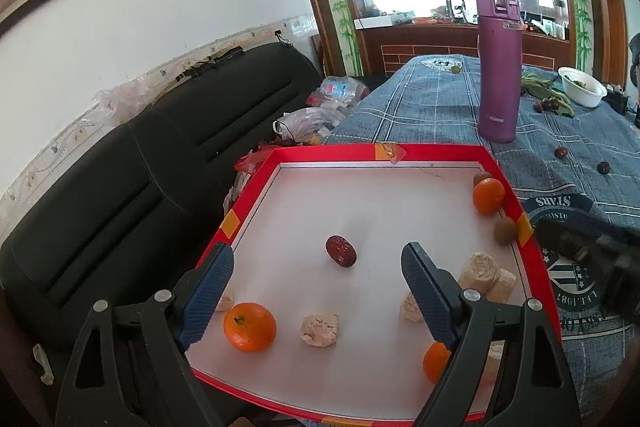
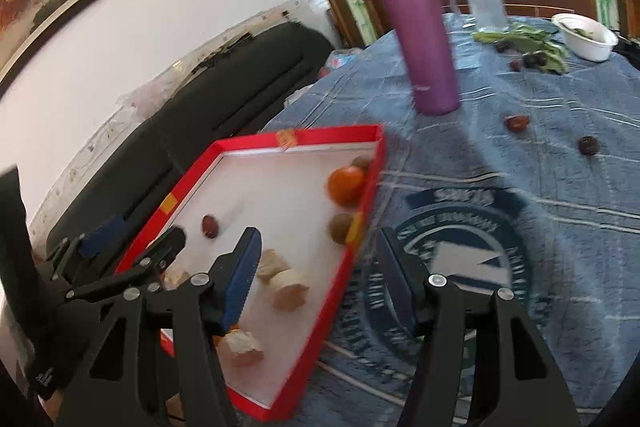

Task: Organize fruits
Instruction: 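Withdraw both open grippers from the tray toward the table, then close the right gripper on a red date while the left grasps another red date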

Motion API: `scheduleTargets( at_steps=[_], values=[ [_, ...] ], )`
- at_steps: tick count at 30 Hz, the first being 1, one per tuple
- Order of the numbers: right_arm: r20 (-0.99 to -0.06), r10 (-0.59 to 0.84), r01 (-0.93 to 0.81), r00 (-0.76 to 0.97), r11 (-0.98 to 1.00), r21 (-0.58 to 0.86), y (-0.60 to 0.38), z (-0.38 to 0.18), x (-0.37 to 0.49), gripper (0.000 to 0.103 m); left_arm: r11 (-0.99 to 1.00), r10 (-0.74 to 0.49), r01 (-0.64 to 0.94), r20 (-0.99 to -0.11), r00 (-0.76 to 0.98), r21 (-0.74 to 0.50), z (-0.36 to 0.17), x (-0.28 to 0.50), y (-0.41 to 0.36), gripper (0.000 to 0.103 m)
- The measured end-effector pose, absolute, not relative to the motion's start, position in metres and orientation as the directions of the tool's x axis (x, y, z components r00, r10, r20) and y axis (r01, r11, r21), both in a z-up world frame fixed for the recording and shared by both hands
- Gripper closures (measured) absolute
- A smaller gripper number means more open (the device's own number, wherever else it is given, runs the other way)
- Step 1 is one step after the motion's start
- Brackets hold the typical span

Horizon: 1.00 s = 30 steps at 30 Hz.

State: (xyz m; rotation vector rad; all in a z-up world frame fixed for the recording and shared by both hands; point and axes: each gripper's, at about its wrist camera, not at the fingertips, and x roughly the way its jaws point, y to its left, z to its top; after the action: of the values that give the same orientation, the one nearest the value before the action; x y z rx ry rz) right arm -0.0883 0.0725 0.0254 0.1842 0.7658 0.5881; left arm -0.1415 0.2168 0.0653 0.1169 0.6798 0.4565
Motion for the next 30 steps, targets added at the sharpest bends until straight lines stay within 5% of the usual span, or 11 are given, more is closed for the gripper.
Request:
scheduleTargets(
  at_steps=[17,30],
  values=[
    [-0.701,0.358,-0.112,0.617,0.921,0.372,-0.097,0.046,0.018,0.035,0.916,0.392,-0.264,-0.541,0.744,0.301,0.084,-0.127,0.167,0.014],
    [-0.771,0.294,-0.027,0.564,0.940,0.339,-0.100,0.006,0.067,0.039,0.951,0.267,-0.119,-0.569,0.778,0.284,0.103,-0.092,0.121,0.012]
  ],
)
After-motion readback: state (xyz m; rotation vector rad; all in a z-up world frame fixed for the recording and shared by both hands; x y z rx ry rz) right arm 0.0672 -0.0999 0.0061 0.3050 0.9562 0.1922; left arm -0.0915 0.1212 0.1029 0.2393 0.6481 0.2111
